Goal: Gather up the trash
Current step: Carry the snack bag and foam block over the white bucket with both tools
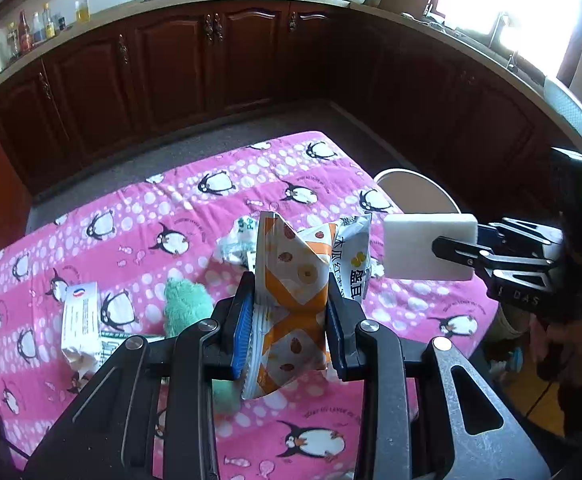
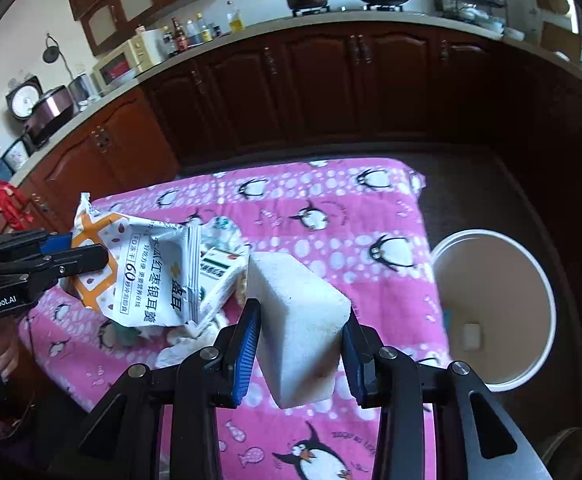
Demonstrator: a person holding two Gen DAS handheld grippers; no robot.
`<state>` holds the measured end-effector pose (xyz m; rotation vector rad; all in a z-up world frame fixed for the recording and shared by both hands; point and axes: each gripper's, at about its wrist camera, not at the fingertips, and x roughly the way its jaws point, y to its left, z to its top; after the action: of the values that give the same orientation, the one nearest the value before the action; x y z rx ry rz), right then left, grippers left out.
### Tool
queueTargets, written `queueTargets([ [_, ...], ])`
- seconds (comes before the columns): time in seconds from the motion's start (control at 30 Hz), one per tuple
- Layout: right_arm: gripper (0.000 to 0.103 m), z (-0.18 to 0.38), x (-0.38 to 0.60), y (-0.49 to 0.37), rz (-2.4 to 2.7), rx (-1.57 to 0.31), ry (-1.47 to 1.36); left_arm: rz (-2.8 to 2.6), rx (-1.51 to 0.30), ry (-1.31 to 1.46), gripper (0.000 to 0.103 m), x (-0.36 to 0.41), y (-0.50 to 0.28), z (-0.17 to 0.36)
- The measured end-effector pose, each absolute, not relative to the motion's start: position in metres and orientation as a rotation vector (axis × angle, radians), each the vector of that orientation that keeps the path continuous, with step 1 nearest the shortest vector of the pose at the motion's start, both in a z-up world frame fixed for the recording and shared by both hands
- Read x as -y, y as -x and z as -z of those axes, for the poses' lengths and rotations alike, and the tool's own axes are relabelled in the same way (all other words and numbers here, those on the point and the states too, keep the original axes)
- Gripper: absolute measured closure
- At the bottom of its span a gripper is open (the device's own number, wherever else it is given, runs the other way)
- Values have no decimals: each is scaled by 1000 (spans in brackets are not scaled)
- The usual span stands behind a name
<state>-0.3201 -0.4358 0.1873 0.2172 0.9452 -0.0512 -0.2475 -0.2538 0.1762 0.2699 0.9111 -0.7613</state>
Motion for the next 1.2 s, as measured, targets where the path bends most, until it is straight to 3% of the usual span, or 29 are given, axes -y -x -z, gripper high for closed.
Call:
queueTargets([
  [0.67,67,-201,500,343,300,-905,-216,847,-891,-317,73,369,249,-168],
  [1.2,67,-178,589,374,517,-932,-290,932,-957,-334,73,475,248,-143],
])
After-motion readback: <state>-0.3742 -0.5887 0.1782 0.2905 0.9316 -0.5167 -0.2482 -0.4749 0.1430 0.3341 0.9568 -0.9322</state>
